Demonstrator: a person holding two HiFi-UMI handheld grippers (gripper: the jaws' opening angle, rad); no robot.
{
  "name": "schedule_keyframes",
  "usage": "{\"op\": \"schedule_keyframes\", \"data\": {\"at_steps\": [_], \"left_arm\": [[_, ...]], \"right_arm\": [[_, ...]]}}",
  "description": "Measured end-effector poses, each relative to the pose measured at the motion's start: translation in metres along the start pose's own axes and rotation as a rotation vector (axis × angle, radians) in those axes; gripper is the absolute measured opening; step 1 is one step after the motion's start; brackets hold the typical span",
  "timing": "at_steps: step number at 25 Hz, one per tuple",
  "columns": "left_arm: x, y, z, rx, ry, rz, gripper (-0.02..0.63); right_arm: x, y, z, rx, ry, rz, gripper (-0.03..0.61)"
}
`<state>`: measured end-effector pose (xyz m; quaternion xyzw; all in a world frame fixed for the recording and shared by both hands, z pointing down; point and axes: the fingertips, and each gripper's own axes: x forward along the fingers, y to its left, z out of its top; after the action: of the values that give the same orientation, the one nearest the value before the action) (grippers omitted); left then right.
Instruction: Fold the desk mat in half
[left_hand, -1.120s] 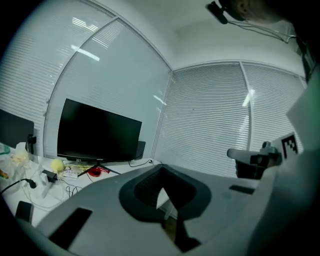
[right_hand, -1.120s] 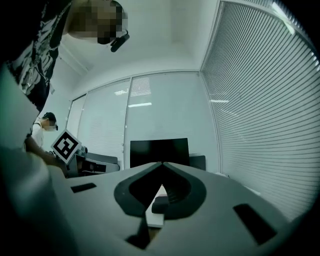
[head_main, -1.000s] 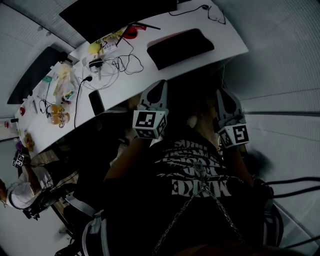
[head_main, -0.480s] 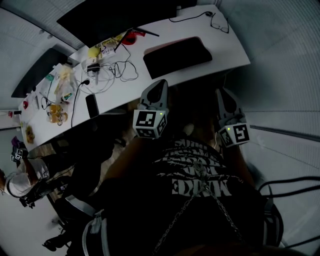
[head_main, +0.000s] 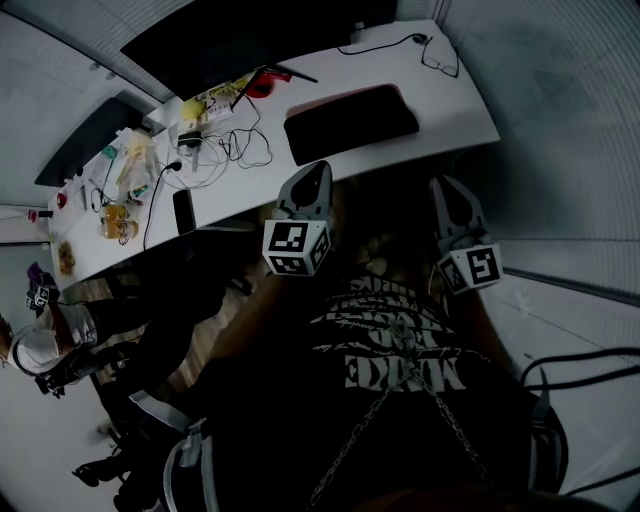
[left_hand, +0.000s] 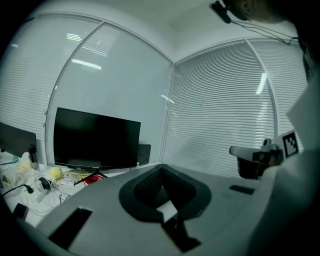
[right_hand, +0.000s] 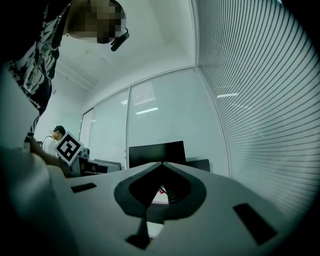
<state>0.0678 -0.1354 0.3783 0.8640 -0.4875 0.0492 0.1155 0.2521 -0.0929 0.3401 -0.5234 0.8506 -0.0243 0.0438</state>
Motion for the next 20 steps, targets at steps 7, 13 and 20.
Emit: {"op": "schedule_keyframes", "data": {"at_steps": [7,13,20], "left_arm": [[-0.004,0.004,-0.003,0.003,0.015,0.041,-0.012],[-0.006,0.024,-0.017,-0.02,0.056,0.077,-0.012],[0.012,0.041,-0.03,-0.03,0.082,0.082,-0.012]], "right_arm": [[0.009,-0.005,0.002,0.012,-0.006,0.035,-0.002],[0.02,-0.001,-0.011,0.019,0.04,0.066,-0.002],[0.035,-0.013,-0.026,0.035,0.075,0.049,-0.002]]}}
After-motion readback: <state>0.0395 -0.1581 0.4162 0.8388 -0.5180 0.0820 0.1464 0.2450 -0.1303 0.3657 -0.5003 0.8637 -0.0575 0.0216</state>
